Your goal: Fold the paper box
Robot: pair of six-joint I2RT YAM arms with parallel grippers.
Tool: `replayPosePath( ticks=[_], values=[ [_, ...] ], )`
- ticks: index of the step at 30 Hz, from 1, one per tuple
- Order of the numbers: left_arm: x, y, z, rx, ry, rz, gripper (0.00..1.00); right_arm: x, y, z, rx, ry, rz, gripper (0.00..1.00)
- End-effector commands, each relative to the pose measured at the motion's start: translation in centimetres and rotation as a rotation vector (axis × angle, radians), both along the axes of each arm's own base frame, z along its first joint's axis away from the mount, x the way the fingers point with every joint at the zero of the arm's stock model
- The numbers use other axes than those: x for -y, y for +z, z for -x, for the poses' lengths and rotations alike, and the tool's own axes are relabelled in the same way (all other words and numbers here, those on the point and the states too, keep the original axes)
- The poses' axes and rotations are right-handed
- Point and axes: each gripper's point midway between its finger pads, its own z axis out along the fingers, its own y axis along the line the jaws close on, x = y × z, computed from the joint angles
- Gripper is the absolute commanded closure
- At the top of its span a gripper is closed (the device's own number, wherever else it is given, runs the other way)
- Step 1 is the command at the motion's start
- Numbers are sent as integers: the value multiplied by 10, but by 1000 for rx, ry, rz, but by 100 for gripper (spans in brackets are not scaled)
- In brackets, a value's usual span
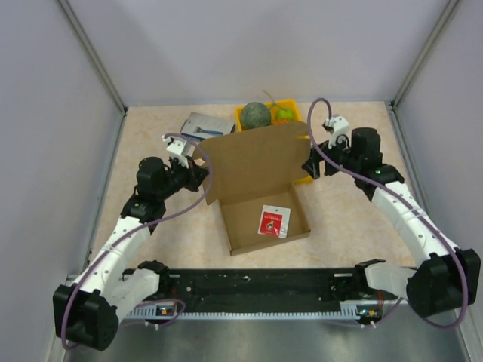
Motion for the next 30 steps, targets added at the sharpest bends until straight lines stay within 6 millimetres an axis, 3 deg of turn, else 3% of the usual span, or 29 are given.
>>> replayPosePath(
  ticks=[1,5,11,17,18,20,25,26,27,30],
  values=[
    [3,21,1,66,-31,-7,100,-1,35,-34,188,94,-85,23],
    [5,23,2,72,-48,-15,100,-11,18,-45,123,181,-135,25],
    [4,21,3,76,-48,-24,100,-20,13,-58,111,262,-207,32],
    [5,26,0,91,-58,-30,100,-15,-3,-68,97,242,-180,36],
    [5,20,2,59,-60,-36,100,-9,-5,-70,91,223,-181,34],
    [5,21,2,62,-60,-36,100,-11,3,-76,109,248,-219,34],
    [5,21,0,51,-48,-27,100,-25,15,-63,112,267,-303,56],
    [0,22,-4,54,-5,-31,100,-26,17,-57,114,245,-304,65],
    [-3,20,-5,48,22,-26,100,-21,17,-62,108,169,-300,70],
    [-10,24,-12,60,104,16,100,-22,29,-51,135,72,-335,85]
  ],
)
